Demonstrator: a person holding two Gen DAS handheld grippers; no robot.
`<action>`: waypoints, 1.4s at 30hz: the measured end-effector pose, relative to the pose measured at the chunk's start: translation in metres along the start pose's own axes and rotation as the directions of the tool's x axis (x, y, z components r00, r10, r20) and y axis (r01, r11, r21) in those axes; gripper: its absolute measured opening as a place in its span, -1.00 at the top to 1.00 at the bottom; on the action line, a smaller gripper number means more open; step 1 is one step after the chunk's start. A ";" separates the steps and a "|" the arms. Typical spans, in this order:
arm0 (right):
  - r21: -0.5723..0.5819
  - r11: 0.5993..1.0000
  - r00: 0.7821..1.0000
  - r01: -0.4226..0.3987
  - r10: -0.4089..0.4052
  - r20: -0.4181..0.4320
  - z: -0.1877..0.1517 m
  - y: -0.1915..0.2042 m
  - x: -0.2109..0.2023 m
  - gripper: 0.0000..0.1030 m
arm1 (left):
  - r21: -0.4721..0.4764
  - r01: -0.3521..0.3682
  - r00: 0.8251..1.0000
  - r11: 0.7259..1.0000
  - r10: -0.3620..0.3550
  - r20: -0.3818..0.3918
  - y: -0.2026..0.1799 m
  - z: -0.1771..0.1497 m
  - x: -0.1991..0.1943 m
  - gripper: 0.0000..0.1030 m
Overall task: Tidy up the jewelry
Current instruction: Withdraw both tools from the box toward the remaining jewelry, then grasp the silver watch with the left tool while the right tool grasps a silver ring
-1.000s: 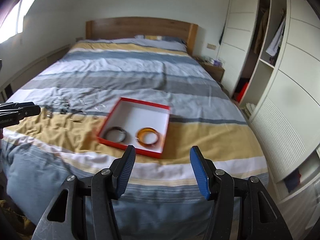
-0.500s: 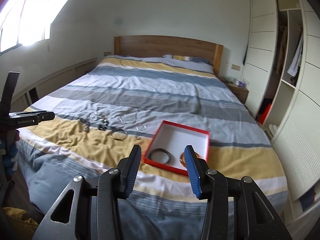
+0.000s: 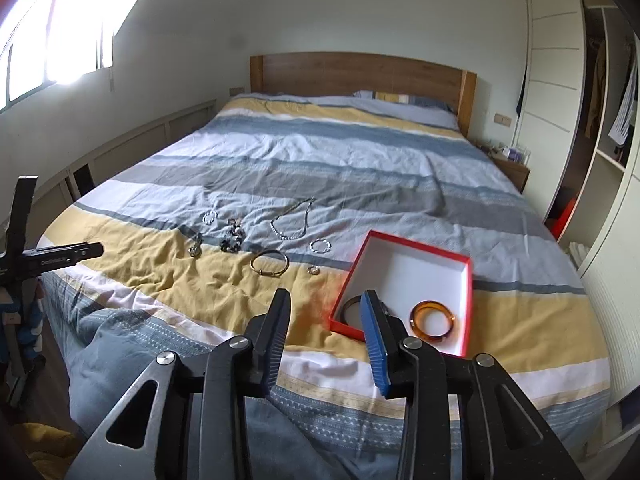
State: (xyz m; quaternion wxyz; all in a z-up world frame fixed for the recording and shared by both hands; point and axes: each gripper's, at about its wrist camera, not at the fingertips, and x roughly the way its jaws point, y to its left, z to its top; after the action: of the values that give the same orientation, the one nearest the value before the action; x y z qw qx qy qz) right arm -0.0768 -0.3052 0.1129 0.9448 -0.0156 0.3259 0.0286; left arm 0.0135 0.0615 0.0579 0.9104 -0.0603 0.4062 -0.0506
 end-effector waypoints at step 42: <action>0.116 0.992 0.904 -0.056 0.100 -0.416 0.029 0.007 0.320 0.52 | -0.017 0.014 0.966 1.000 -0.018 -0.259 -0.003 0.067 0.264 0.16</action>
State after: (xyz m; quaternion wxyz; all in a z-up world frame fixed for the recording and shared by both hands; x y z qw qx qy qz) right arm 0.1925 -0.2830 -0.0617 0.8499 0.0397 0.5234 0.0456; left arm 0.2385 0.0262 -0.0906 0.8486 -0.0631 0.5215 -0.0625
